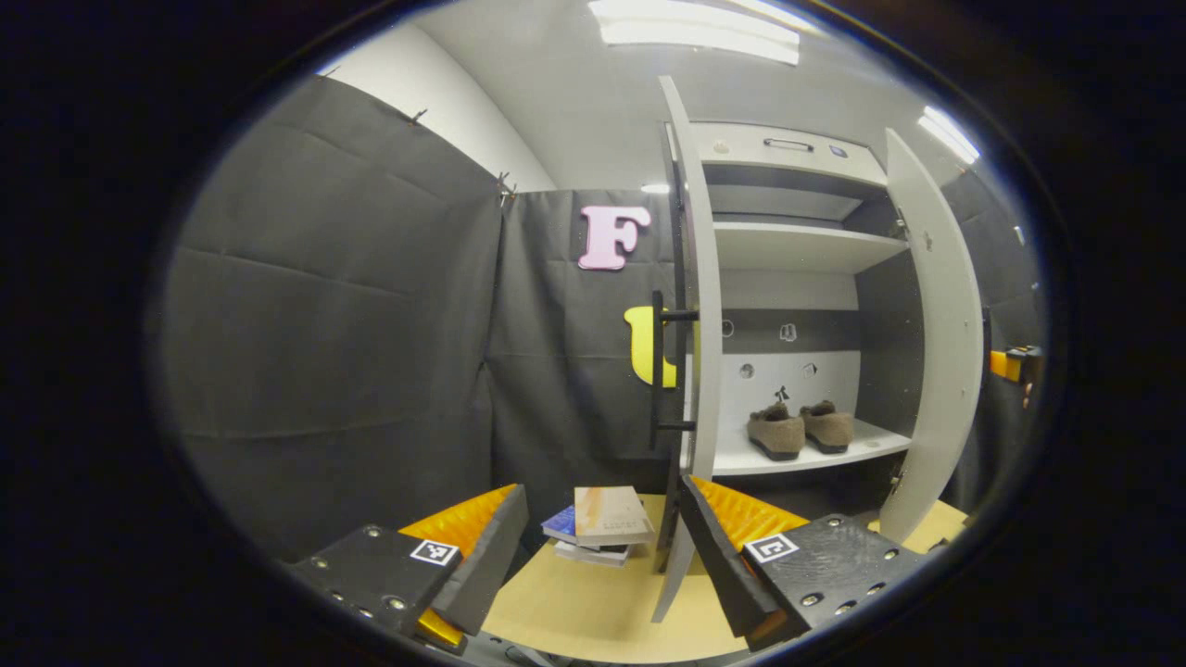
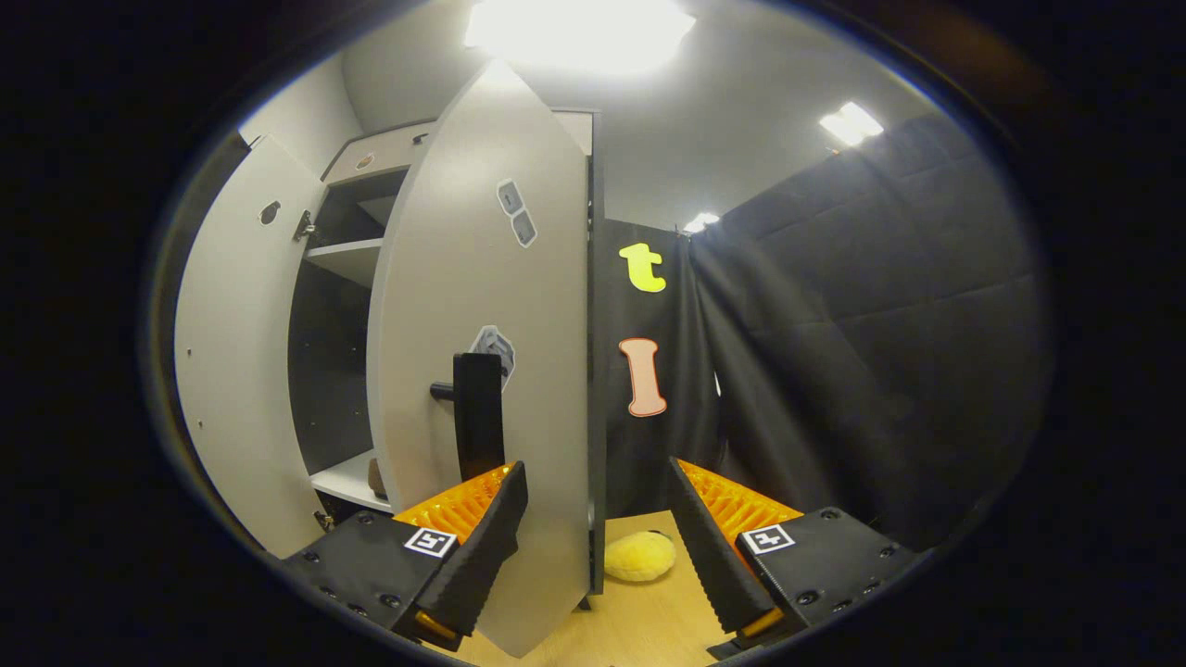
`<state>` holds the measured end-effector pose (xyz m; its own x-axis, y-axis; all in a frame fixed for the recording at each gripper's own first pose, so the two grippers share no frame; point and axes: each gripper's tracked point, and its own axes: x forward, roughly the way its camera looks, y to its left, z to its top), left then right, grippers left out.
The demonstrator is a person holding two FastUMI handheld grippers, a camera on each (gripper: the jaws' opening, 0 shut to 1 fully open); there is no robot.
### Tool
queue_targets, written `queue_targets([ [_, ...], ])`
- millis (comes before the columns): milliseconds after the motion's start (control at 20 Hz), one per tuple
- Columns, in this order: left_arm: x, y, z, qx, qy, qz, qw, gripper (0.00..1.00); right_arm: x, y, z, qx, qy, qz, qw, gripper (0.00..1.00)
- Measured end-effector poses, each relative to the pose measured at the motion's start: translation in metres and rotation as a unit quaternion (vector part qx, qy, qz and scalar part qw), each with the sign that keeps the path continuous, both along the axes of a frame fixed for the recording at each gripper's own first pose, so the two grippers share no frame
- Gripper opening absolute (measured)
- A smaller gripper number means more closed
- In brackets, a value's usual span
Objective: Grab one shoe with the right hand and put it into the shoe cabinet, grab the other shoe with the left hand and put it into the shoe cabinet; then close the right door with the right hand and the left door with the left hand.
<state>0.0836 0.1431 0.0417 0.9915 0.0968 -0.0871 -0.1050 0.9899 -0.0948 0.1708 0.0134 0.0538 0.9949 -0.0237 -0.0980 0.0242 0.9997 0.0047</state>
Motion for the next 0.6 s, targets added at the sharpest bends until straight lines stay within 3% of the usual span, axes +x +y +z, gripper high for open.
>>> queue_targets([
  [450, -0.017, 0.015, -0.012, -0.001, 0.015, 0.039, 0.999, 1.0, 0.033, 0.065, -0.017, -0.011, 0.015, 0.083, 0.996, 0.96],
  [600, -0.021, 0.019, -0.017, -0.001, 0.021, 0.048, 0.999, 1.0, 0.038, 0.073, -0.025, -0.024, 0.021, 0.093, 0.995, 0.96],
])
